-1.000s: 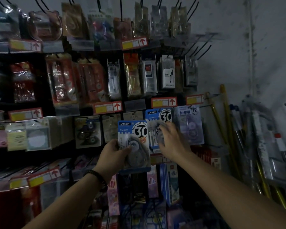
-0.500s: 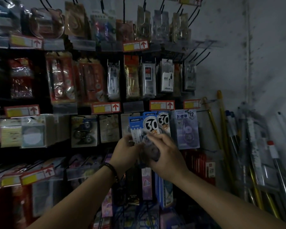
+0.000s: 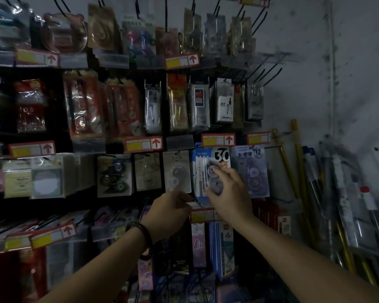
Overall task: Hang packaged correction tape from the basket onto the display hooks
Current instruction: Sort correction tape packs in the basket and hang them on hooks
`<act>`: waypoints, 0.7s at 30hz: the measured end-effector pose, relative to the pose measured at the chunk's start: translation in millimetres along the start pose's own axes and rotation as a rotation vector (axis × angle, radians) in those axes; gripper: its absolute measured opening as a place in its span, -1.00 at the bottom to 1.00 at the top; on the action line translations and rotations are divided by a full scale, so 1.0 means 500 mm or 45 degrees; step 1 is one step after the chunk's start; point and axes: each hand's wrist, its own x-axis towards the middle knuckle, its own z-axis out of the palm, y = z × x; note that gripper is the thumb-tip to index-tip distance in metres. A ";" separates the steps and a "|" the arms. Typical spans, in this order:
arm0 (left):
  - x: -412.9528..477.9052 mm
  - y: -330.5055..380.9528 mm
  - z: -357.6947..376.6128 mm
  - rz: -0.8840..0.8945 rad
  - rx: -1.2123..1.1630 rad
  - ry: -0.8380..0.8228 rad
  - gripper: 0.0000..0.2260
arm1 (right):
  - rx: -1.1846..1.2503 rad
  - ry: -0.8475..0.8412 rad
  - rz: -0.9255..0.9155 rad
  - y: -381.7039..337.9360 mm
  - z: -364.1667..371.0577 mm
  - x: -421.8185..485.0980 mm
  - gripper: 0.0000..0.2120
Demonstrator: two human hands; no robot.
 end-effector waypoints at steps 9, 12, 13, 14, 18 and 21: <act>0.004 -0.022 0.002 0.009 0.047 -0.023 -0.80 | -0.093 0.017 0.014 0.020 -0.002 0.008 -0.35; 0.003 -0.026 0.005 0.019 0.086 -0.045 -0.84 | -0.134 -0.011 -0.020 0.032 -0.011 0.014 -0.34; 0.003 -0.028 0.005 0.021 0.095 -0.048 -0.85 | -0.138 -0.012 -0.037 0.035 -0.014 0.016 -0.35; 0.003 -0.030 0.006 0.019 0.094 -0.055 -0.85 | -0.147 -0.007 -0.065 0.039 -0.017 0.017 -0.35; 0.005 -0.036 0.007 0.025 0.069 -0.085 -0.85 | -0.163 -0.009 -0.161 0.049 -0.024 0.022 -0.36; 0.005 -0.035 0.008 0.039 0.084 -0.092 -0.88 | -0.172 -0.035 -0.201 0.051 -0.027 0.026 -0.35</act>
